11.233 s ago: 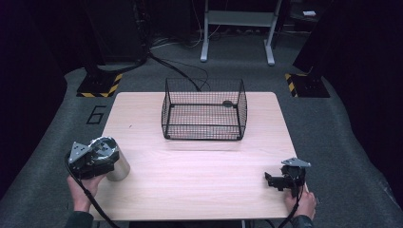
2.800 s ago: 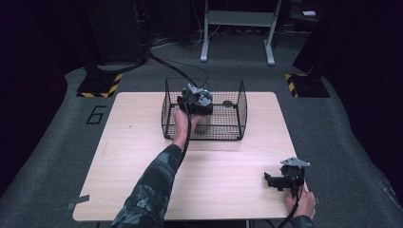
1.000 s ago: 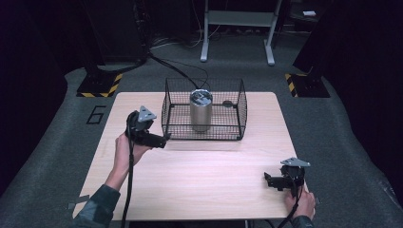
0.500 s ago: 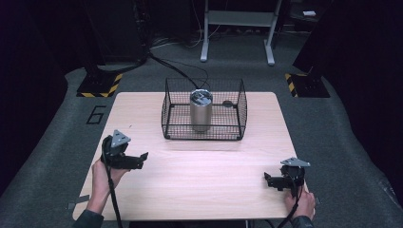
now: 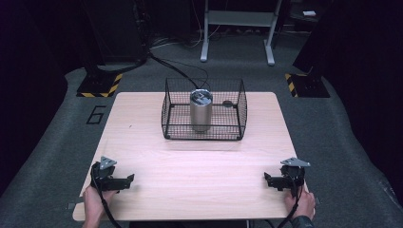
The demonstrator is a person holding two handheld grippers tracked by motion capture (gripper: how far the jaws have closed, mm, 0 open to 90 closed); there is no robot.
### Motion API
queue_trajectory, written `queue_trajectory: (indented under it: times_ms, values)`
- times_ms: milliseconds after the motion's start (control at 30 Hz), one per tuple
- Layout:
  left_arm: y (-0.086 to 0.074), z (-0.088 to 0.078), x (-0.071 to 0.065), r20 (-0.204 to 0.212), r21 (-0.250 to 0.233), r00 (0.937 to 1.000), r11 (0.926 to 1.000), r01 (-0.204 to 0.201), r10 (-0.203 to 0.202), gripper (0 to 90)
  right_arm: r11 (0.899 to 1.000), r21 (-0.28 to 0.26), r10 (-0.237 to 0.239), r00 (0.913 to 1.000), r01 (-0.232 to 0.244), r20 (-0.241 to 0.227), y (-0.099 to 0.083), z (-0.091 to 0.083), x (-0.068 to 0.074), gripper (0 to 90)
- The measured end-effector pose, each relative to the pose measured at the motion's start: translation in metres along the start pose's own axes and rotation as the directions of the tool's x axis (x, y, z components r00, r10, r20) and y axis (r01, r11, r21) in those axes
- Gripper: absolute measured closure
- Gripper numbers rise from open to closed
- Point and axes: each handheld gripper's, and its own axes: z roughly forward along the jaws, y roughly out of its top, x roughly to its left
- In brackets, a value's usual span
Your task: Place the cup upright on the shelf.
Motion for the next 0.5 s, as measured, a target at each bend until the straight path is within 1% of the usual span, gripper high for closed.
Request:
queue_trajectory:
  times_ms: [33, 100, 167, 267, 300, 367, 467, 500]
  values:
    - [-0.003, 0.003, 0.002, -0.01, 0.0, 0.9999, 1.0, -0.002, 0.002, 0.0, 1.0, 0.0, 0.0, 1.0, 0.0, 0.0, 0.0, 0.0, 0.0, 0.0]
    - [-0.007, 0.007, 0.004, -0.011, 0.006, 0.9999, 0.9999, 0.01, -0.01, 0.1, 1.0, 0.0, 0.0, 1.0, 0.0, 0.0, 0.0, 0.0, 0.0, 0.0]
    - [-0.01, 0.011, 0.005, -0.016, 0.016, 0.9999, 0.9998, 0.006, -0.006, 0.0, 1.0, 0.0, 0.0, 1.0, 0.0, 0.0, 0.0, 0.0, 0.0, 0.0]
    - [-0.013, 0.013, 0.006, -0.026, -0.014, 0.9994, 0.9997, 0.02, -0.02, 0.0, 1.0, 0.0, 0.0, 1.0, 0.0, 0.0, 0.0, 0.0, 0.0, 0.0]
    - [-0.014, 0.014, 0.006, -0.036, -0.033, 0.9989, 0.999, 0.028, -0.029, 0.0, 1.0, 0.0, 0.0, 1.0, 0.0, 0.0, 0.0, 0.0, 0.0, 0.0]
    - [-0.014, 0.014, 0.006, -0.043, -0.041, 0.9982, 0.9984, 0.039, -0.041, 0.0, 1.0, 0.0, 0.0, 1.0, 0.0, 0.0, 0.0, 0.0, 0.0, 0.0]
    - [-0.013, 0.014, 0.008, -0.048, -0.029, 0.9979, 0.9986, 0.043, -0.045, 0.0, 1.0, 0.0, 0.001, 1.0, -0.001, 0.0, 0.0, 0.0, 0.0, 0.0]
    - [-0.013, 0.015, 0.008, -0.051, -0.036, 0.9975, 0.9983, 0.046, -0.048, 0.0, 1.0, 0.0, 0.001, 1.0, -0.001, 0.0, 0.0, 0.0, 0.0, 0.0]
